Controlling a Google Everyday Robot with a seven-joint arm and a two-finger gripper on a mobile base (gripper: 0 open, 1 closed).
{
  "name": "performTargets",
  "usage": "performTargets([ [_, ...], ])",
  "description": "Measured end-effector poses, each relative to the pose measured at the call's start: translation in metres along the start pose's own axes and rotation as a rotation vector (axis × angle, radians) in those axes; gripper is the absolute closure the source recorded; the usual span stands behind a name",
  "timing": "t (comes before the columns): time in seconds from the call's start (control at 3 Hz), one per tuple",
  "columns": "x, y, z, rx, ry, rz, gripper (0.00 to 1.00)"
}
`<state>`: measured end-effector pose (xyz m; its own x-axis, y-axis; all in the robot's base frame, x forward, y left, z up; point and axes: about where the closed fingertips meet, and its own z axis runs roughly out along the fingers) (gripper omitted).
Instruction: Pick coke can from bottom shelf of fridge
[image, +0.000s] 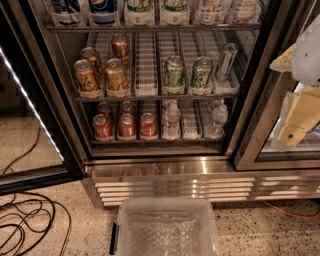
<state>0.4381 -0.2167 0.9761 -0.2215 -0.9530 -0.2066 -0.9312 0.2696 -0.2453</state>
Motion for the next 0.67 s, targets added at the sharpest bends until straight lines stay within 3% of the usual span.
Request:
performTargets([
  [0.33, 0.000, 0.000, 0.000, 0.000, 0.000, 0.000, 0.00],
  [0.67, -0.005, 0.018, 0.015, -0.039, -0.008, -0.034, 0.00],
])
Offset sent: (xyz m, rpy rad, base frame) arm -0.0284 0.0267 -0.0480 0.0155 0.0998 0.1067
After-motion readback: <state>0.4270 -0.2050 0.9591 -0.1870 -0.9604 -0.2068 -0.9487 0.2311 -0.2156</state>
